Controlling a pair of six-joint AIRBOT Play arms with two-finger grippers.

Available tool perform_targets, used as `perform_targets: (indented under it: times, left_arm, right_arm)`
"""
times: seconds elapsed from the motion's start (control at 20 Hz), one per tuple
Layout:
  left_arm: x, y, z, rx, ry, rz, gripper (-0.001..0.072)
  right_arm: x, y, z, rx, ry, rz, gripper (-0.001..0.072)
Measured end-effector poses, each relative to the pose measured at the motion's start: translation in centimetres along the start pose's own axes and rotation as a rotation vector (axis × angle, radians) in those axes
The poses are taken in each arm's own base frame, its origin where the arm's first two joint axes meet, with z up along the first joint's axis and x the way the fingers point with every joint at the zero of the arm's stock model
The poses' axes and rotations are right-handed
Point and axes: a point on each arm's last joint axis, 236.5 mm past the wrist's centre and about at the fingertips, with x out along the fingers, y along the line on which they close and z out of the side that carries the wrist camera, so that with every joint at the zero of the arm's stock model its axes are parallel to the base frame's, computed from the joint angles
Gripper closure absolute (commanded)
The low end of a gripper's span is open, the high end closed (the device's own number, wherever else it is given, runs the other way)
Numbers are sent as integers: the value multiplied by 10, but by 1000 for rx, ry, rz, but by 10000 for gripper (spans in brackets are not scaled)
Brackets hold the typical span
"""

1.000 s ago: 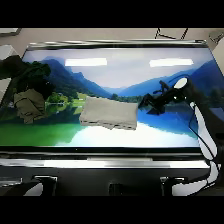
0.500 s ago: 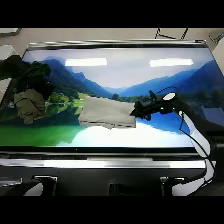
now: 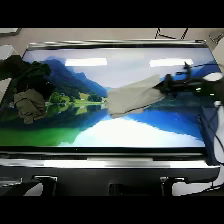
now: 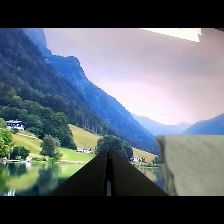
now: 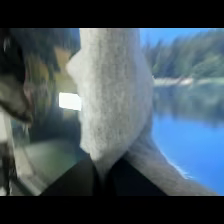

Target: Fold the clothes and pants, and hang the long-sleeved shirts on hangers.

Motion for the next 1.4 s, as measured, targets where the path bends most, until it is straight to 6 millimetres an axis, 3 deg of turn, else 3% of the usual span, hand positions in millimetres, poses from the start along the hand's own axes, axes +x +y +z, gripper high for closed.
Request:
perform_targets:
  times: [0.15,0.3,0.5,0.7,0.85,1.0,1.25,1.4]
  left_arm:
    - [0,0,0,1,1,0,672]
    - [0,0,0,2,0,0,672]
    - [0,0,0,3,0,0,672]
    - [0,0,0,2,0,0,672]
    - [0,0,0,2,0,0,673]
    - [0,0,0,3,0,0,672]
    - [0,0,0,2,0,0,672]
    - [0,0,0,2,0,-1,672]
  right_arm:
    - [-91,-21,39,38,-168,-92,674]
    - [-181,-48,58,106,-340,-200,674]
    - [-274,-83,57,249,-525,-286,674]
    - [-336,-105,43,359,-657,-326,674]
    - [-373,-119,30,427,-738,-348,674]
    - [-395,-139,0,522,-732,-398,674]
    - [-403,-201,-87,744,-538,-662,674]
    - [-392,-236,-136,875,-406,-764,673]
